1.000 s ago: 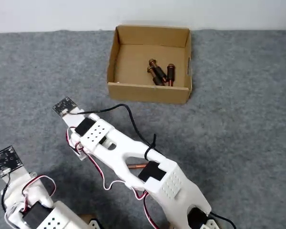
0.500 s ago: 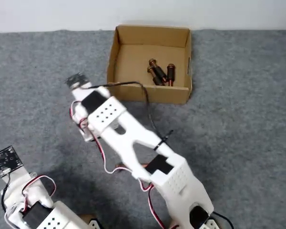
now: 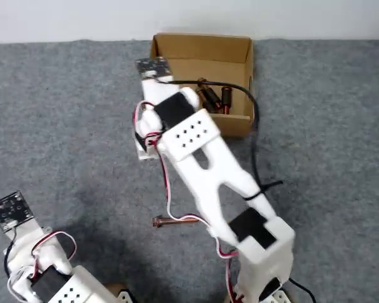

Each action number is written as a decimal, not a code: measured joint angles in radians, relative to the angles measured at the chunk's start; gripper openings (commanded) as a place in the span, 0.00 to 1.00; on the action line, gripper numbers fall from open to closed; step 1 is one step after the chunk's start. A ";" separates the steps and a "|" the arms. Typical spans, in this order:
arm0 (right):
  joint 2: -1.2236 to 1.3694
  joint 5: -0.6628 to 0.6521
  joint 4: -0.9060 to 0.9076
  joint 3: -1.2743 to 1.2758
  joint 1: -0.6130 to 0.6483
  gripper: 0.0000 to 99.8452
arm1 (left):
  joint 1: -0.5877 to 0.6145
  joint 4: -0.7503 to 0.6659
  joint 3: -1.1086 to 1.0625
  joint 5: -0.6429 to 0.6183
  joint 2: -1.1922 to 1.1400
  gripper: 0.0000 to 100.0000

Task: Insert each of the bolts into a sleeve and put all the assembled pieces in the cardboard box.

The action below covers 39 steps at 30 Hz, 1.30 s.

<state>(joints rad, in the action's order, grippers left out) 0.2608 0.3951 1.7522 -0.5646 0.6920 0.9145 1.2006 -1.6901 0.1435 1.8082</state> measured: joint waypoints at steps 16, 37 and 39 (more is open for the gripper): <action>-0.669 0.003 -0.127 0.752 -0.318 0.01 | -0.313 0.063 0.043 -0.301 0.000 0.00; -1.560 0.003 -0.259 1.573 -0.629 0.01 | -0.652 0.120 0.371 -0.433 0.000 0.00; -1.613 0.003 -0.259 1.600 -0.624 0.01 | -0.654 0.120 0.390 -0.434 0.000 0.00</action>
<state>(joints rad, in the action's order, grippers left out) -1.3518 0.3982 1.4929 1.0357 0.0675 0.2608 1.3203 -1.3004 -0.2908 1.8082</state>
